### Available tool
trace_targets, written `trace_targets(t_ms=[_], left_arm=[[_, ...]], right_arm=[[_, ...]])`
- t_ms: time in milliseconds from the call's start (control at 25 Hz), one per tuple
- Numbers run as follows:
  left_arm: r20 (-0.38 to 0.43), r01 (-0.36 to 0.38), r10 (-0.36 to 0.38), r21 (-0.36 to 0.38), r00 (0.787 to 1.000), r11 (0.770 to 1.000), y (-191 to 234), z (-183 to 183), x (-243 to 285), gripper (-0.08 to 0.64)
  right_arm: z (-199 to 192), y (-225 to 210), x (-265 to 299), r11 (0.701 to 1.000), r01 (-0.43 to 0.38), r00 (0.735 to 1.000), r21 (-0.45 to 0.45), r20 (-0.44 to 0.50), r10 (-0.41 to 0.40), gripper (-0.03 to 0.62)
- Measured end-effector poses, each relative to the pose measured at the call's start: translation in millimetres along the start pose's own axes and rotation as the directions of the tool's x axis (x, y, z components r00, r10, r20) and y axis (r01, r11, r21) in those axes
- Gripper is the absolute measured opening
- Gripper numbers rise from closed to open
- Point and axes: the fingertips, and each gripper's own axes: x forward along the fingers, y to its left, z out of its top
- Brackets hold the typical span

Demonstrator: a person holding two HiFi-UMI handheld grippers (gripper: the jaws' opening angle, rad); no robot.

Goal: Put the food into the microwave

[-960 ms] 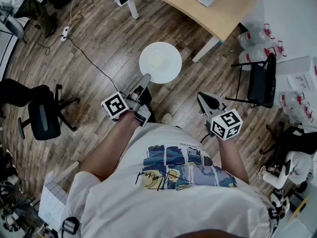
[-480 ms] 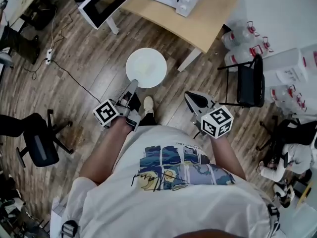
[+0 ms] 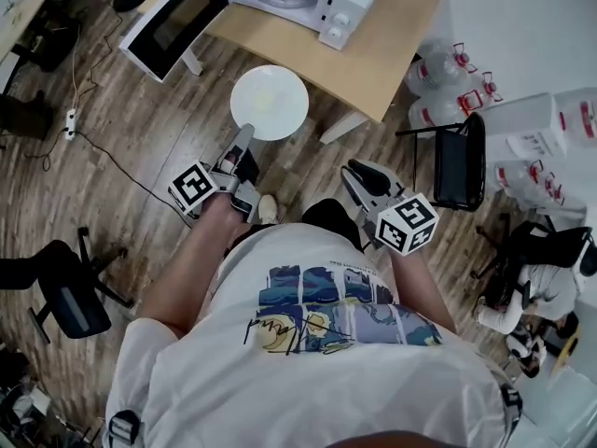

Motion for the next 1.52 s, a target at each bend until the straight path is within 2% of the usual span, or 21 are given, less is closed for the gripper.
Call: trace_targets(t_ms=[120,320,600,840,1000,1240,1520], left_arm=[[0.034,-0.022,0.023,-0.015,0.999,1.0,12,14,18,0.015],[0.1,-0.058,0.06,-0.023,0.993,0.998,28,40,60,0.015],[0.203,-0.114,0.117,-0.028,0.972,0.993,50,70,125,0.015],[0.272,-0.146,0.151,-0.04,0.95,0.989,77,100,178,0.015],[0.271,-0.163,0.17,-0.048,0.948,0.985,95,123,209,0.015],[0.254,-0.181,0.191,-0.063,0.948,0.982,126,166,252,0.015],[0.189,-0.208,0.219,-0.079,0.957,0.975,163,209,298,0.015]], right_arm=[[8,-13,5,1.0,-0.021,1.0,-0.013,-0.001,0.021,0.066],[27,-64,16,0.998,-0.055,0.998,-0.021,-0.017,0.054,0.063],[66,-140,27,0.99,-0.133,0.991,-0.054,-0.035,0.132,0.04],[68,-185,34,0.986,-0.162,0.985,-0.043,-0.071,0.158,0.031],[77,-203,46,0.989,-0.147,0.986,-0.031,-0.079,0.145,0.029],[104,-224,74,0.997,-0.077,0.995,-0.005,-0.068,0.076,0.028],[131,-229,110,0.999,0.0,0.999,0.054,-0.05,0.003,0.026]])
